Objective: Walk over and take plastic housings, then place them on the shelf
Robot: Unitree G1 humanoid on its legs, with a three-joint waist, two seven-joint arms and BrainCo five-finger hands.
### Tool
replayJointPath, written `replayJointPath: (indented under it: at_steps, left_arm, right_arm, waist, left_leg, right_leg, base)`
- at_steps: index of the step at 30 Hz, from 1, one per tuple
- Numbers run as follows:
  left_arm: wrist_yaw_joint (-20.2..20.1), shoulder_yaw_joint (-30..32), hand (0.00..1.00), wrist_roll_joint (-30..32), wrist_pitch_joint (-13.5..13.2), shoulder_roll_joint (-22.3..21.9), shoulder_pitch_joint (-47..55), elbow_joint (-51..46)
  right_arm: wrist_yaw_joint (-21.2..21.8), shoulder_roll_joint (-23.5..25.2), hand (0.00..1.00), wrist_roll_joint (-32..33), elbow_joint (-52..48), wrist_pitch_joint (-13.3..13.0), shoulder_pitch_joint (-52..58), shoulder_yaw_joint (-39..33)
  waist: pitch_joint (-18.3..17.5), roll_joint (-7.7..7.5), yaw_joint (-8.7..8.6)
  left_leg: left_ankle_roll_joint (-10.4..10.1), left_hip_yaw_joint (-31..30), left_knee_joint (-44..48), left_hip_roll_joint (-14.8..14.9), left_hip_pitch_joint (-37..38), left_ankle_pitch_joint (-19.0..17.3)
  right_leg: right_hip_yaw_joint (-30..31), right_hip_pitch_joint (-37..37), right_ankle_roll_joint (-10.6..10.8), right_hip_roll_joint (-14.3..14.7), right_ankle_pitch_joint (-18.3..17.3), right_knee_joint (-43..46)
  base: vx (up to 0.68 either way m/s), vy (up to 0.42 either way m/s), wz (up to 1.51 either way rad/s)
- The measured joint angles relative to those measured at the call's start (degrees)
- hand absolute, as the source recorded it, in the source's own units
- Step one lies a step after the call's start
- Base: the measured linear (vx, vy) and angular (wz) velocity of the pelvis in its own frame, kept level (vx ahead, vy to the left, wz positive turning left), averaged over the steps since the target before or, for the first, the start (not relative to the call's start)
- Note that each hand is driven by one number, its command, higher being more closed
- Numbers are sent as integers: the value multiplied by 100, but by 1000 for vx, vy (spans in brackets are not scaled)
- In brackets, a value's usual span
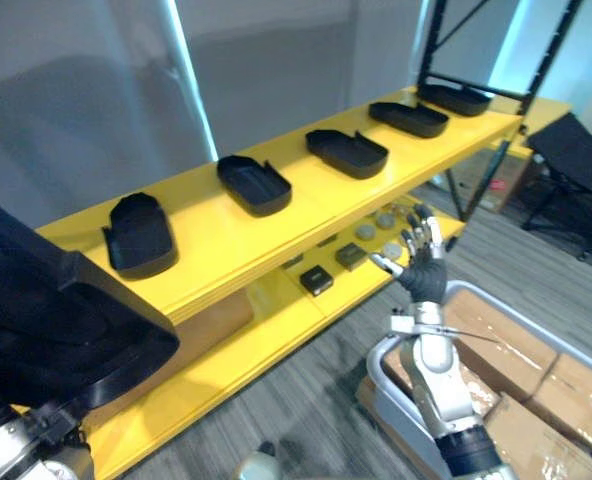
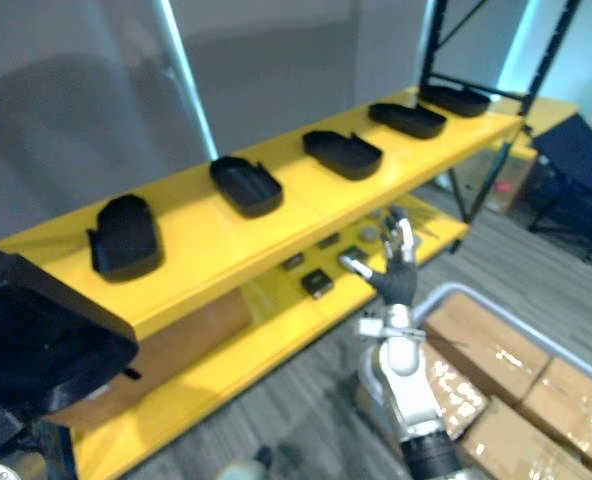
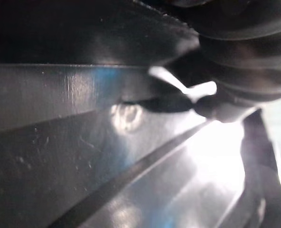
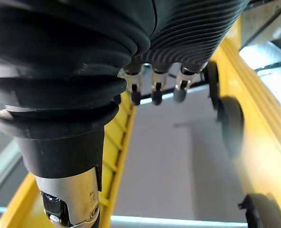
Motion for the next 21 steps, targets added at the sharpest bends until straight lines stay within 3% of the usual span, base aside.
replayJointPath:
  at_steps: [4, 8, 11, 12, 14, 16, 20, 21]
  left_arm:
    - [-90, -70, 100, -118, 2, 166, -211, 1]
    - [-159, -443, 100, -480, -7, 144, -199, 30]
    - [-274, -749, 100, -541, -84, 134, -250, 132]
    - [-317, -822, 100, -526, -126, 137, -263, 138]
    - [-310, -822, 100, -481, -206, 135, -165, 141]
    - [-313, -797, 100, -474, -265, 141, -155, 141]
    - [-464, -577, 100, -481, -286, 168, -402, 141]
    - [-491, -595, 100, -474, -284, 169, -556, 188]
  right_arm:
    - [96, -6, 0, -1, -16, -45, 37, -260]
    - [545, -69, 0, 67, -22, -45, 37, -491]
    - [682, -86, 0, 72, -59, -98, 194, -680]
    - [695, -82, 0, 69, -75, -192, 314, -743]
    - [766, -67, 0, 67, -75, -306, 359, -763]
    - [776, -33, 0, 61, -90, -480, 337, -764]
    - [598, 120, 0, -9, -91, -493, 255, -767]
    - [511, 140, 0, -3, -91, -493, 283, -821]
  waist:
    - [94, -116, -63]
    - [311, -69, -80]
    - [490, -86, -220]
    - [519, -97, -291]
    - [596, -122, -252]
    - [645, -186, -204]
    - [763, -402, -205]
    - [771, -416, -277]
  left_leg:
    - [16, 29, -99, -55, -26, 212]
    - [51, 37, -81, -51, -33, 276]
    - [317, 410, -89, -128, -82, 481]
    - [364, 534, -113, -144, -139, 517]
    - [346, 571, -95, -141, -144, 521]
    - [343, 801, 122, -205, -283, 427]
    - [426, 1078, 663, -465, -480, -29]
    - [450, 1101, 815, -537, -473, -136]
  right_leg:
    - [180, -78, -22, -23, -246, 295]
    - [168, -54, -46, -4, -288, 361]
    - [146, 15, -67, 1, -550, 508]
    - [121, 5, -61, 0, -679, 629]
    - [110, 0, -5, -37, -728, 725]
    - [40, 8, 35, -162, -754, 822]
    - [3, 106, 123, -548, -710, 1150]
    - [163, 53, -42, -740, -607, 1590]
  base:
    - [-12, -41, 40]
    - [-28, -9, 13]
    - [-97, 14, 59]
    - [-118, 15, 62]
    - [-77, 10, 26]
    - [-22, 41, 14]
    - [25, 96, 20]
    - [54, 160, 43]
